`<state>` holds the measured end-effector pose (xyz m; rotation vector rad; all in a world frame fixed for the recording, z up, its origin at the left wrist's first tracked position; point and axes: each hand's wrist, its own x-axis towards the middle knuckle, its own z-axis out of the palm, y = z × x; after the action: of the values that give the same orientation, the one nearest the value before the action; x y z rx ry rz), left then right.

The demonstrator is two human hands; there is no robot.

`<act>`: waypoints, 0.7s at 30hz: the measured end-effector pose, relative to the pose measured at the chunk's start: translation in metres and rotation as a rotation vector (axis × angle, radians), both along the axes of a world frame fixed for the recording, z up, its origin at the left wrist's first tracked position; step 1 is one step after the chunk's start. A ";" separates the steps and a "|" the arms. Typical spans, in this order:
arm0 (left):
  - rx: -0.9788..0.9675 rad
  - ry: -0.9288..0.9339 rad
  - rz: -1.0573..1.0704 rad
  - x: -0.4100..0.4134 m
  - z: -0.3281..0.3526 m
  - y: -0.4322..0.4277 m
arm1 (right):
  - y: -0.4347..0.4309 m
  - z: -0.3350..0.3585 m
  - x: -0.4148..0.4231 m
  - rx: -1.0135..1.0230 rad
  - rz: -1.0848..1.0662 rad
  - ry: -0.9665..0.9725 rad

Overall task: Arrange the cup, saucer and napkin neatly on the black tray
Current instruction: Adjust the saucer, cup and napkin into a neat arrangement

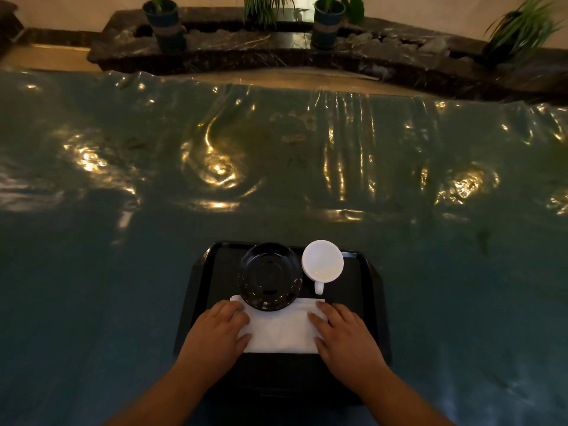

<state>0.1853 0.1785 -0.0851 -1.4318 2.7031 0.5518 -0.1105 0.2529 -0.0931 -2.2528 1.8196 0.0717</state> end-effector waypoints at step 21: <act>0.127 -0.141 0.274 -0.051 0.017 -0.051 | -0.107 0.037 0.008 0.014 -0.457 -0.163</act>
<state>0.1339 0.1278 -0.0681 -1.7449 2.3362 0.5975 -0.1029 0.1457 -0.0563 -1.7217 2.1761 -0.1740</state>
